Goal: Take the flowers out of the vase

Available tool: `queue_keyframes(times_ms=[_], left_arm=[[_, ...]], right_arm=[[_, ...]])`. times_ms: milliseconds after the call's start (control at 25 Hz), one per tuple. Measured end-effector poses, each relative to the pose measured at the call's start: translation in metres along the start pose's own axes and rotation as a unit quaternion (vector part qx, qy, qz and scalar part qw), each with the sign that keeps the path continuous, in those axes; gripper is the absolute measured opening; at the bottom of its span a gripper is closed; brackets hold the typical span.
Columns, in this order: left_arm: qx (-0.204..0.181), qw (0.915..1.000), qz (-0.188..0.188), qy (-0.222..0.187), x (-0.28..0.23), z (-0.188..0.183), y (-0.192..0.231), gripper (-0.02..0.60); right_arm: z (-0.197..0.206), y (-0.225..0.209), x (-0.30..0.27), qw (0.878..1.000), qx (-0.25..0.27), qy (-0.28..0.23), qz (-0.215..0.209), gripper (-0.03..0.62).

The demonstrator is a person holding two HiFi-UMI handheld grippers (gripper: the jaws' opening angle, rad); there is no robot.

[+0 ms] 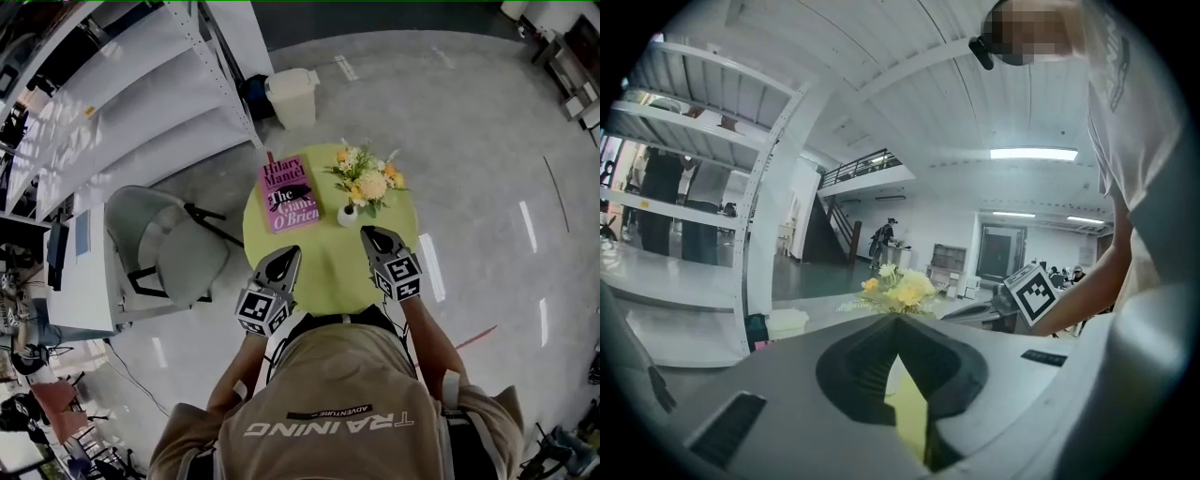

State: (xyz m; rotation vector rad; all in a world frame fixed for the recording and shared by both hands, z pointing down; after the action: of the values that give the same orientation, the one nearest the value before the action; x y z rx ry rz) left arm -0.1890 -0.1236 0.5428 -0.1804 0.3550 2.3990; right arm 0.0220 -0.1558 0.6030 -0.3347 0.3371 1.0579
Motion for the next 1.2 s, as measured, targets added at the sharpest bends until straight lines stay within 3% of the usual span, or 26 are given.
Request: queue_keyframes(times_ms=[280, 400, 480, 520, 600, 1200], left_arm=[[0.011, 0.9997, -0.018, 0.013, -0.012, 0.003, -0.008, 0.002], [0.020, 0.9991, -0.033, 0.018, -0.015, 0.005, -0.007, 0.002], [0.026, 0.9986, -0.042, 0.022, -0.018, 0.008, -0.004, 0.002], [0.030, 0.9983, -0.045, 0.023, -0.019, 0.009, -0.003, 0.002], [0.037, 0.9977, -0.051, 0.025, -0.021, 0.011, 0.000, 0.002], [0.050, 0.9946, -0.081, 0.041, -0.009, 0.028, 0.015, 0.002]], right_arm=[[0.016, -0.014, -0.015, 0.999, 0.007, 0.024, -0.022, 0.002], [0.017, -0.028, -0.024, 1.000, -0.003, 0.020, -0.009, 0.003], [0.021, -0.039, -0.034, 1.000, -0.028, 0.014, 0.003, 0.063], [0.023, -0.043, -0.040, 0.999, -0.043, 0.011, 0.005, 0.063], [0.026, -0.047, -0.053, 0.998, -0.065, 0.014, -0.003, 0.147], [0.035, -0.052, -0.115, 0.992, -0.120, 0.015, -0.027, 0.136]])
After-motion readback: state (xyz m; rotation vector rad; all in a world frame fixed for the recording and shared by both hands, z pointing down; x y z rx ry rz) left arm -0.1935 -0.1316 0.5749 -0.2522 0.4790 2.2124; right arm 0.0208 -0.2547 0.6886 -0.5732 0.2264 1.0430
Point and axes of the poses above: the fingertips, and each gripper's own axes: x backward along the fingers, y to its left, z out of its underside, the point moved 5 cm from there along x, backward along the fingers, and after that the axes turned 6 degrees about z, right-handed, at the moved point
